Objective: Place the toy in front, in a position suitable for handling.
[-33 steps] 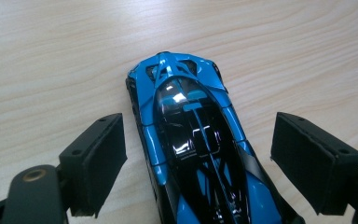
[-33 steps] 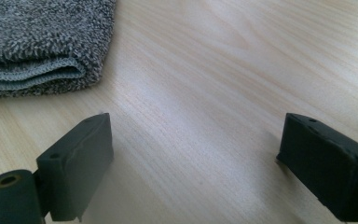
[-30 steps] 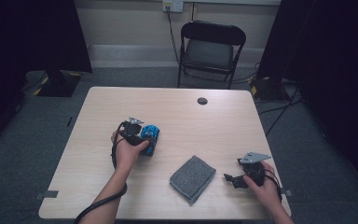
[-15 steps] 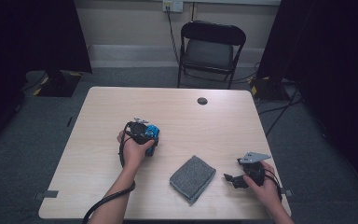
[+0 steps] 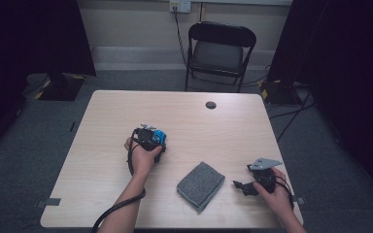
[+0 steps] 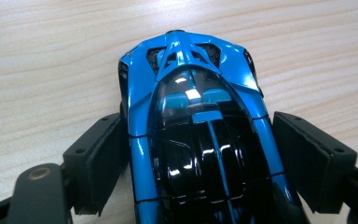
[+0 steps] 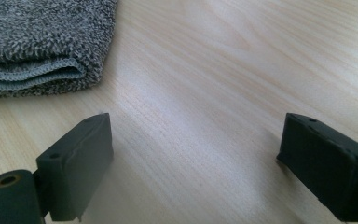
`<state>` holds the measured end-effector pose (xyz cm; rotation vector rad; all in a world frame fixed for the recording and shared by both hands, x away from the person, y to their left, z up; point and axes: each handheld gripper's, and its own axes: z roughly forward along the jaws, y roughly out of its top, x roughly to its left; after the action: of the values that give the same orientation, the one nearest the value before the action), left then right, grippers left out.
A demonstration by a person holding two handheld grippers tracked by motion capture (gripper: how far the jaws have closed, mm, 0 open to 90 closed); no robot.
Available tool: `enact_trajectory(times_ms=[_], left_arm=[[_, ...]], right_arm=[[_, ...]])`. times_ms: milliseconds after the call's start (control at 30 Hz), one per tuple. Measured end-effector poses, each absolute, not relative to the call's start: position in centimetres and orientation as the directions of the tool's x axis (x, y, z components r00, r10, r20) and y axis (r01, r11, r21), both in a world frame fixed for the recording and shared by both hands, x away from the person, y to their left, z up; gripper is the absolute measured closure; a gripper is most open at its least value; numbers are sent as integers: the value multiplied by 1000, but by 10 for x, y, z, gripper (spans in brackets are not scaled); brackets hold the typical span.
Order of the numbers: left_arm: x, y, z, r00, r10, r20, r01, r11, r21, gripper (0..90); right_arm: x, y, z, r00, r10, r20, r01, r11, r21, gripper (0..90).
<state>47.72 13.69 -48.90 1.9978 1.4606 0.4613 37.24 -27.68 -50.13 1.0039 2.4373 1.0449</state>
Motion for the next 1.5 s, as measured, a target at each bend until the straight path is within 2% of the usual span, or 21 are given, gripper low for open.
enact_trajectory(times_ms=[400,433,1067,1433,1500], left_arm=[[475,134,-487,304,951,-62,727,-189,660,247],[475,133,-485,325,945,-32,720,-225,656,264],[473,131,-473,441,897,-11,679,-325,659,275],[473,111,-463,602,798,10,597,-458,659,275],[473,109,-464,607,795,2,594,-455,663,275]], right_arm=[[372,-277,-501,-709,705,-4,483,490,726,89],[372,-277,-501,-709,705,-4,483,490,726,89],[372,-277,-501,-709,705,-4,483,490,726,88],[372,-277,-501,-709,705,-4,483,490,726,88],[372,-277,-501,-709,705,-4,483,490,726,88]])
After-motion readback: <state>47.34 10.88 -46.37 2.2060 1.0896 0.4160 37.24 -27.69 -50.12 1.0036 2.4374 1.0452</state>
